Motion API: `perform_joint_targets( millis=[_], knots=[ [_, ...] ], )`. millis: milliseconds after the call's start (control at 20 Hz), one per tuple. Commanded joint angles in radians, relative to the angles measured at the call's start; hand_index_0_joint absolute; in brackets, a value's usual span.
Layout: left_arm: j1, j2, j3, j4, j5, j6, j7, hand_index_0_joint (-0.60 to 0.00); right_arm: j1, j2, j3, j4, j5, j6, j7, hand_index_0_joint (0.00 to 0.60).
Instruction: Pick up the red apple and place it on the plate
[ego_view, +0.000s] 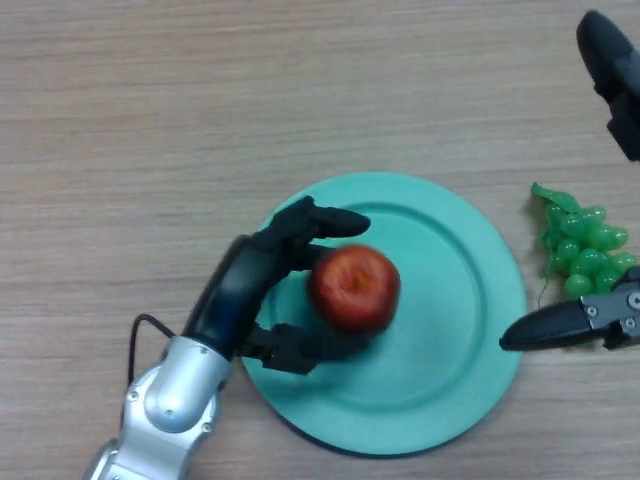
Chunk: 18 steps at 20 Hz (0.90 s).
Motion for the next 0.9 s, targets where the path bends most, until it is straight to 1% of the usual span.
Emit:
perform_joint_targets(
  millis=[50,100,200,300,350,400,450,550,650,700,750,800,850,900],
  knots=[
    [-0.042,0.007,0.003,-0.031,0.026,-0.1,0.071,0.0,-0.001,-0.032,-0.087,-0.051,0.014,-0.186,-0.021,0.0],
    [-0.044,0.007,0.001,-0.024,0.024,-0.099,0.077,0.0,0.011,-0.025,-0.09,-0.051,0.009,-0.189,-0.013,0.0],
    [-0.041,0.007,0.01,-0.047,0.003,-0.066,0.085,0.0,0.015,-0.028,-0.103,-0.051,0.019,-0.185,-0.011,0.0],
    [-0.018,0.007,0.032,-0.132,-0.016,-0.018,0.065,0.0,0.017,-0.019,-0.128,-0.051,0.037,-0.193,-0.01,0.0],
    [-0.002,0.007,0.042,-0.183,-0.015,0.005,0.059,0.0,0.003,-0.013,-0.126,-0.051,0.033,-0.183,-0.016,0.0],
    [0.014,0.007,0.055,-0.232,-0.009,0.029,0.05,0.0,-0.013,-0.002,-0.121,-0.051,0.021,-0.166,-0.014,0.0],
    [0.039,0.007,0.073,-0.306,-0.001,0.065,0.031,0.0,-0.029,0.019,-0.119,-0.051,0.016,-0.147,-0.009,0.0],
    [0.086,0.007,0.122,-0.452,-0.01,0.119,-0.023,0.0,-0.054,0.043,-0.114,-0.051,0.001,-0.114,0.01,0.0],
    [0.135,0.007,0.228,-0.62,-0.106,0.178,-0.077,0.0,-0.076,0.095,-0.133,-0.051,-0.013,-0.076,0.053,0.0],
    [0.153,0.019,0.305,-0.697,-0.193,0.191,-0.096,0.0,-0.093,0.122,-0.136,-0.051,-0.034,-0.056,0.076,0.0],
    [0.167,0.034,0.371,-0.735,-0.267,0.2,-0.11,0.0,-0.098,0.154,-0.134,-0.05,-0.066,-0.047,0.115,0.0],
    [0.181,0.047,0.446,-0.757,-0.335,0.202,-0.117,0.0,-0.087,0.181,-0.13,-0.036,-0.093,-0.072,0.148,0.0],
    [0.189,0.059,0.49,-0.764,-0.369,0.22,-0.121,0.0,-0.081,0.194,-0.133,-0.029,-0.101,-0.081,0.163,0.0],
    [0.191,0.073,0.541,-0.767,-0.387,0.237,-0.124,0.0,-0.061,0.209,-0.115,-0.01,-0.128,-0.116,0.182,0.0]
  ],
)
